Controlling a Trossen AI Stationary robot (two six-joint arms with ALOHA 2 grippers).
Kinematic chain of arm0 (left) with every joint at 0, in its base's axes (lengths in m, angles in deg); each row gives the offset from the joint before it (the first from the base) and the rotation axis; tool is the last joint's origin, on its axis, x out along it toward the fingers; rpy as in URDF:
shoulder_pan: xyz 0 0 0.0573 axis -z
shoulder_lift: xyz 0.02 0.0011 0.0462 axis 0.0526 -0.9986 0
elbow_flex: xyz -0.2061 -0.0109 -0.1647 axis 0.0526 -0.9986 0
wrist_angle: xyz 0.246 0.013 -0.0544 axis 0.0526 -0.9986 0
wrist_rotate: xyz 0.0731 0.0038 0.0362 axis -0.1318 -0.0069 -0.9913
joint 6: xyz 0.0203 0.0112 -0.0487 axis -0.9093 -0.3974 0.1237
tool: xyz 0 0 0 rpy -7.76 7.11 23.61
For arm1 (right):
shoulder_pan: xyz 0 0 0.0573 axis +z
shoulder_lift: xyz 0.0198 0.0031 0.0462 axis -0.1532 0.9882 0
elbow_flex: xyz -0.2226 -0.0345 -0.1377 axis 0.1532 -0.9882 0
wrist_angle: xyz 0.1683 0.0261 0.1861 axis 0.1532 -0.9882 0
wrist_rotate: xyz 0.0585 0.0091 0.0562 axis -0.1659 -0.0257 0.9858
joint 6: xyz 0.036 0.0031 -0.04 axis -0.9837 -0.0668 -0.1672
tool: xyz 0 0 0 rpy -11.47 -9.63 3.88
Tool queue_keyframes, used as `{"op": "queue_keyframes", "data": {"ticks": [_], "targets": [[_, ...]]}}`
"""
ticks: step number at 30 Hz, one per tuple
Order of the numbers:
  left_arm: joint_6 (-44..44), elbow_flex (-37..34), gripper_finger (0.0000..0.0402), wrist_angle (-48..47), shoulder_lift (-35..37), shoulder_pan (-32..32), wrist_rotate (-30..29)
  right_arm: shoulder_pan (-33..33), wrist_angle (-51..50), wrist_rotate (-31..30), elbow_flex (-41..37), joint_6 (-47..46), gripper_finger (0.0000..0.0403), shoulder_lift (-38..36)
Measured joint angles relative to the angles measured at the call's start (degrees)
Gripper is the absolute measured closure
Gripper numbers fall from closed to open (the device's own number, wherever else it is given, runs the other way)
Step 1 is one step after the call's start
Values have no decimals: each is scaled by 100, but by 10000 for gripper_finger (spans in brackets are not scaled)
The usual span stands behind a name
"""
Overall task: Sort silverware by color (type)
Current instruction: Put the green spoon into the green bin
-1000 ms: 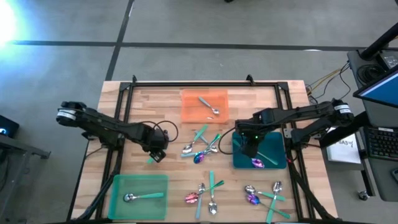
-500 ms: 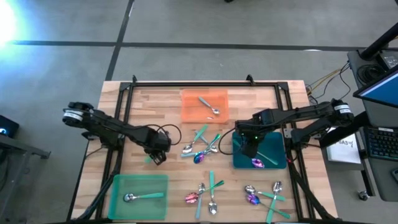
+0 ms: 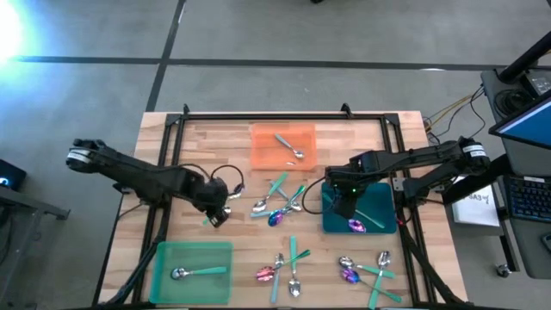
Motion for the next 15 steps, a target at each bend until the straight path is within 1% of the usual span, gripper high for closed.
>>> {"op": "queue_keyframes", "data": {"ticks": [2,4,7,9,13,15], "targets": [[219,279,366,190,151,402,-202,0,11,0,0,-41,321,0],[485,583,366,341,242,898,-545,0,27,0,0,-54,321,0],[1011,991,366,320,181,1750,-1188,0,35,-9,0,-52,321,0],[1497,1193,366,284,57,2315,-1432,0,53,-127,0,-50,321,0],[2668,1368,364,274,-355,3230,-1477,0,170,-302,0,-51,321,0],[3315,1388,362,266,-588,3568,-1247,-2,236,-308,0,-52,321,0]]}}
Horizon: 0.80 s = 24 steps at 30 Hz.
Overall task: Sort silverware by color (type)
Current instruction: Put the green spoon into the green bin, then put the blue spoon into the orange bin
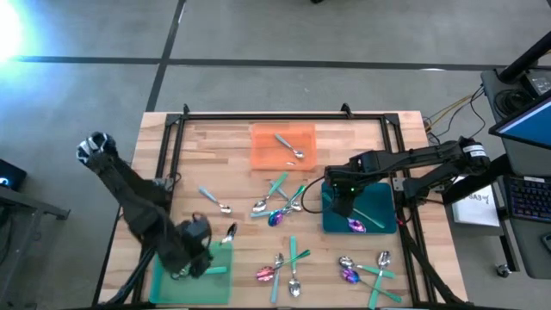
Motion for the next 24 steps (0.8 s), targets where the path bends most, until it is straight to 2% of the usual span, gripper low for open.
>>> {"op": "queue_keyframes", "data": {"ticks": [5,9,18,24], "targets": [[1234,-1,361,-162,-544,552,999,2,266,0,0,0,321,0],[1587,-6,348,-523,-787,586,1328,2,427,4,0,-3,321,0],[1420,42,262,-527,-707,579,1504,2,438,20,0,-16,321,0],[541,167,239,-1319,-673,217,1285,0,513,14,0,135,321,0]]}}
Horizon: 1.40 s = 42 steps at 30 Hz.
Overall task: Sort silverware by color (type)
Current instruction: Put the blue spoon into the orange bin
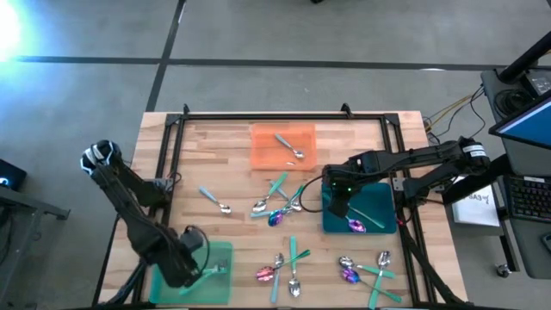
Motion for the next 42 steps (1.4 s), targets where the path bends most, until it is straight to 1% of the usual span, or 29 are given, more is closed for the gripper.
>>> {"op": "queue_keyframes", "data": {"ticks": [3,5,8,11,14,19,22,25,28,31,39,42], "targets": [[-737,0,238,-604,0,-438,-127,0,9,-21,0,13,321,0],[-1383,-17,238,-989,0,-795,-177,0,11,-90,0,15,321,0],[-2630,-31,238,-1211,0,-1324,-581,0,11,-147,0,4,321,0],[-3937,-46,237,-1215,2,-1894,-1002,1,11,-150,0,-18,321,0],[-5054,-104,237,-1199,6,-2521,-1171,2,11,-150,0,-50,321,-1],[-6532,-545,238,-781,7,-3478,-1108,0,11,-152,0,-50,321,-2],[-7310,-941,243,-258,13,-3866,-766,0,11,-154,0,-50,321,-2],[-7748,-1276,247,74,13,-4154,-728,0,11,-156,0,-49,321,-1],[-7995,-1530,250,355,15,-4387,-732,0,13,-166,0,-48,321,-2],[-8217,-1736,252,578,15,-4576,-727,0,18,-315,0,-44,321,-2],[-8295,-1755,254,646,0,-4837,-682,2,13,-456,0,-28,321,-2],[-8381,-1784,254,728,-3,-4871,-393,2,13,-456,0,-26,321,-2]]}}
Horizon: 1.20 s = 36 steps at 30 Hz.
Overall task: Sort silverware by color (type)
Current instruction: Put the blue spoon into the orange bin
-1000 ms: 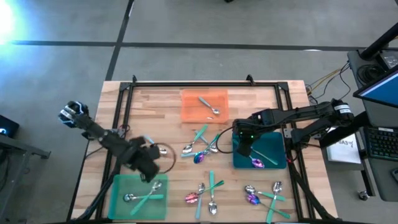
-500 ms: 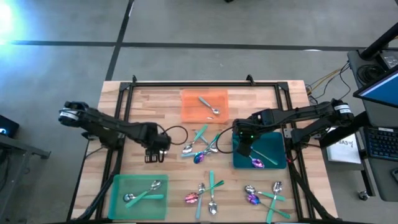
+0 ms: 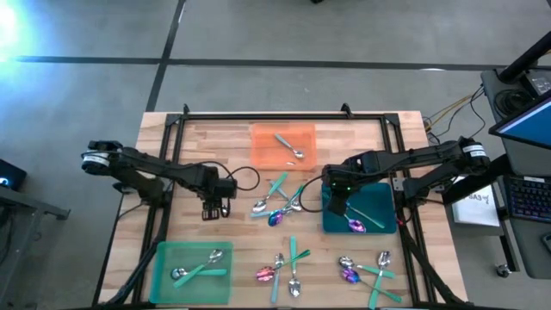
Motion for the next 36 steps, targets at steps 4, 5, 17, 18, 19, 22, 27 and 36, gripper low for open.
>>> {"op": "queue_keyframes", "data": {"ticks": [4,5,17,18,19,22,27,36], "targets": [[-41,-9,254,16,-122,-15,117,0,0,-4,-2,81,321,0],[-45,-9,254,24,-181,-25,115,-1,0,-4,-2,104,321,0],[-157,208,255,97,-1068,-45,144,-2,13,-152,-7,289,321,0],[-205,223,257,96,-1091,-45,160,-2,13,-151,-9,289,321,0],[-223,231,261,98,-1142,-47,175,-2,13,-153,-9,291,321,0],[-222,264,284,90,-1250,-49,333,0,15,-151,-9,284,321,0],[61,308,368,56,-1363,-56,524,-2,3,-151,-20,322,321,0],[658,601,395,-145,-1374,-125,456,-2,-36,-138,-20,345,321,0]]}}
